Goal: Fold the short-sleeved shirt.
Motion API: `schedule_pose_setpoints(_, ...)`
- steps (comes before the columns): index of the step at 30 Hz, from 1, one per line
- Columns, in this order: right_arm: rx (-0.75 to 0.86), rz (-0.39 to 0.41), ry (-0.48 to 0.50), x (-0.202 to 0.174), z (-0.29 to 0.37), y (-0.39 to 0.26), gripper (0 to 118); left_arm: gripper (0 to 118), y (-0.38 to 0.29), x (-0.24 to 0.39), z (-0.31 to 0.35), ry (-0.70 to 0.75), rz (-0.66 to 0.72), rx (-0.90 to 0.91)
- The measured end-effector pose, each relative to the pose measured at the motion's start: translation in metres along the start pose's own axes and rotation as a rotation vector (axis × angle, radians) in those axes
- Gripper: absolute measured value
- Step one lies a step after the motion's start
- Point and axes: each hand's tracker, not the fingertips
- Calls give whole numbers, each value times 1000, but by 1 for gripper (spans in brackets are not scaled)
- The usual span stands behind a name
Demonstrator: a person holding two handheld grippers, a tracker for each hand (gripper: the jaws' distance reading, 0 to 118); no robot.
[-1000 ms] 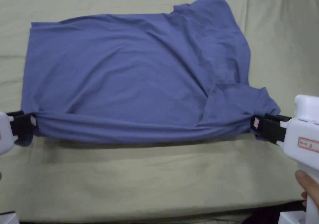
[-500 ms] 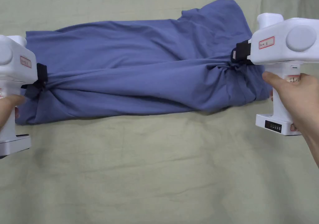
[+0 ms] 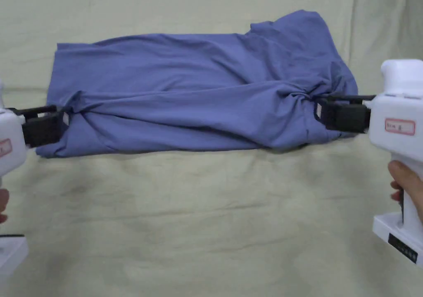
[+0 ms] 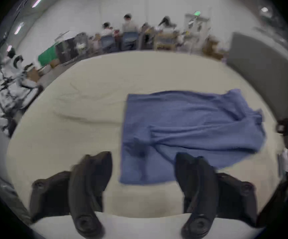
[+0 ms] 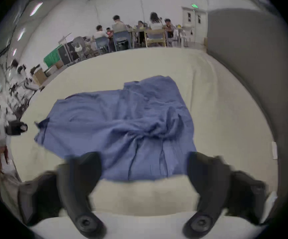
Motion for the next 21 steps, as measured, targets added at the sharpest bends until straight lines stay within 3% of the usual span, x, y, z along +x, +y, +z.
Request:
schedule_pose_setpoints(1, -17, 23, -18, -6, 10, -11, 50, 28, -10, 6, 11, -26, 27, 9)
schedule_pose_setpoints(2, -20, 19, -35, -10, 16, -22, 3, 0, -18, 12, 17, 1, 55, -12)
schedule_pose_setpoints(3, -4, 6, -60, -16, 23, -35, 2, 0, -30, 22, 25, 102, 48, -1)
schedule_pose_setpoints(5, 13, -73, 43, -14, 36, -51, 2, 0, -44, 38, 37, 109, -19, -69)
schedule_pose_setpoints(6, -3, -94, 43, -15, 40, -54, 2, 0, -49, 44, 41, 120, -24, -66)
schedule_pose_setpoints(10, 1, -44, 15, -20, 49, -58, 2, 0, -40, 40, 28, 152, -63, -79)
schedule_pose_setpoints(11, 8, -56, 30, -20, 48, -56, 2, 18, -34, 36, 17, 168, -67, -93)
schedule_pose_setpoints(13, 23, -82, 56, -18, 52, -52, 2, 86, -18, 20, -8, 160, -22, -126)
schedule_pose_setpoints(17, 31, -83, 54, -19, 48, -47, 2, 90, -7, -10, -76, 118, 104, -235)
schedule_pose_setpoints(21, 3, -73, 47, -18, 36, -46, 2, 90, -9, -14, -123, 142, 18, -349)
